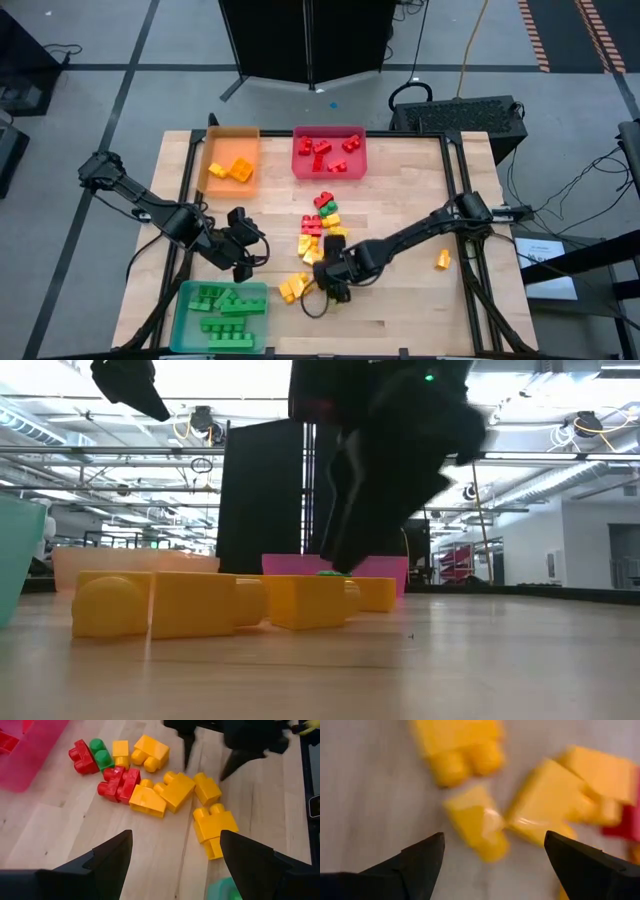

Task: Sort blocks
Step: Put the yellow game piece into the yellow bin

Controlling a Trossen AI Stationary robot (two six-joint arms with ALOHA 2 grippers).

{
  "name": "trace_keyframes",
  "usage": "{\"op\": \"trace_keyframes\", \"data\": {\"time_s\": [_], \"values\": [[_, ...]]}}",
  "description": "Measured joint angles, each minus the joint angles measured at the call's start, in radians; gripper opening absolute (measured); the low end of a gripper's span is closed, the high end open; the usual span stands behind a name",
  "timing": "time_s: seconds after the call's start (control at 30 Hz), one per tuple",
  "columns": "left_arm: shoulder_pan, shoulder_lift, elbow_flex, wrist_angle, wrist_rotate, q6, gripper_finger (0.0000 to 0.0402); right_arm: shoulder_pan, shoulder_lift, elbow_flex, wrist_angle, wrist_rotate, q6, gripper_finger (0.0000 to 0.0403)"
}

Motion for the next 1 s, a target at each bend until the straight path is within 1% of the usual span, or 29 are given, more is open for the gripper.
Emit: {"op": "trace_keyframes", "data": {"time_s": [0.03,0.23,0.33,0.43,0.53,0.67,0.8,0.9,1.0], "values": [[0.000,0.000,0.000,0.000,0.000,-0.001,0.0304,0.001,0.000,0.000,0.020,-0.013,-0.036,0.0338],[0.000,0.000,0.000,0.000,0.015,-0.002,0.0304,0.008,-0.002,0.000,0.065,-0.034,-0.129,0.0338],[0.000,0.000,0.000,0.000,0.014,-0.002,0.0304,0.015,-0.002,0.000,0.104,-0.080,-0.162,0.0338],[0.000,0.000,0.000,0.000,0.014,-0.002,0.0304,0.016,0.013,0.002,0.146,-0.096,-0.220,0.0338],[0.000,0.000,0.000,0.001,0.013,-0.002,0.0304,0.019,0.058,0.002,0.167,-0.103,-0.274,0.0338],[0.000,0.000,0.000,0.003,0.013,-0.017,0.0304,0.015,0.108,0.002,0.162,-0.116,-0.255,0.0338],[0.000,0.000,0.000,0.003,0.013,-0.029,0.0304,0.007,0.125,0.005,0.126,-0.115,-0.143,0.0333],[0.000,0.000,0.000,0.003,0.013,-0.028,0.0304,0.002,0.120,0.006,0.087,-0.118,-0.089,0.0309],[0.000,0.000,0.000,0.003,-0.004,-0.028,0.0304,0.002,0.118,0.006,0.043,-0.096,-0.063,0.0271]]}}
